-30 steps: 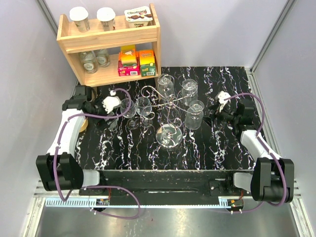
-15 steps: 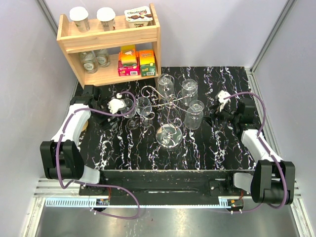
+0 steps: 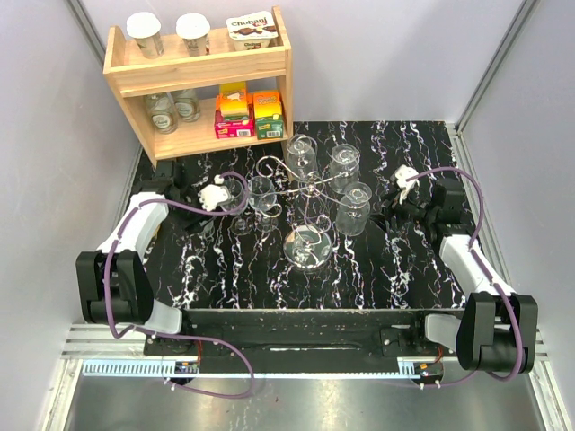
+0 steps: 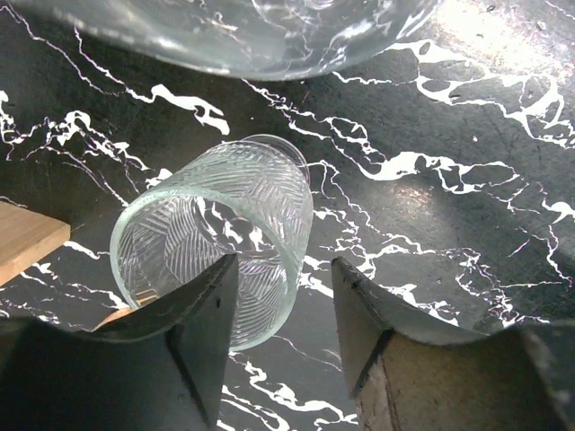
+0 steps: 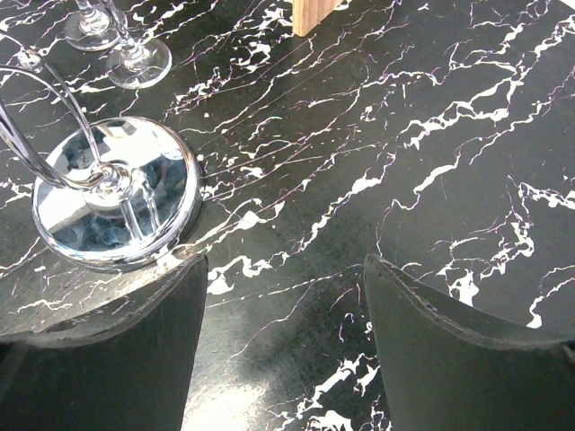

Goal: Place the wine glass upside down on the wine glass rack
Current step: Pick up the wine glass at the center of the board.

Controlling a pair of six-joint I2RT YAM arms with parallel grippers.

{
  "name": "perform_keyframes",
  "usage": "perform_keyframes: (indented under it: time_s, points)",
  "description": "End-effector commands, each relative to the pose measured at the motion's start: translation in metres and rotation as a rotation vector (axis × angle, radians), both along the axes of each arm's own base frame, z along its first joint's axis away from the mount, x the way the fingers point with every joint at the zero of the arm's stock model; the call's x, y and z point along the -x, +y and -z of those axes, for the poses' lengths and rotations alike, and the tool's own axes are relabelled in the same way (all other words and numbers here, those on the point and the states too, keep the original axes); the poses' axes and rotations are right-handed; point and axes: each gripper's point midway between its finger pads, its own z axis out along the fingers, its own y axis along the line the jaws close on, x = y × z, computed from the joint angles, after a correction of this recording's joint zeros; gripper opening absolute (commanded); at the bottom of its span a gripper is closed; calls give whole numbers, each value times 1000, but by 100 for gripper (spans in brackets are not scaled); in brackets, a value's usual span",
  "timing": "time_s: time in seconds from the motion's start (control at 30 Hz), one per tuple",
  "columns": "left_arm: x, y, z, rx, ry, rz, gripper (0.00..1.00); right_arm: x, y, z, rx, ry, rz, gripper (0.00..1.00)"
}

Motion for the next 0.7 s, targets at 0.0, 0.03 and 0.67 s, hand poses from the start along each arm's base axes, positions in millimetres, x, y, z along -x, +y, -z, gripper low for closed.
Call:
perform_keyframes:
  time_s: [0.0,0.03,0.67]
  points:
    - [-3,-2,2,12,-18,10,45,-7,-4,-27,22,-74,7,76]
    - [-2,-2,2,13,-20,12,42,-6,-3,-25,23,-68,5,76]
    - [16,-1,-17,41,-7,11,0,1,-5,-23,42,-43,9,76]
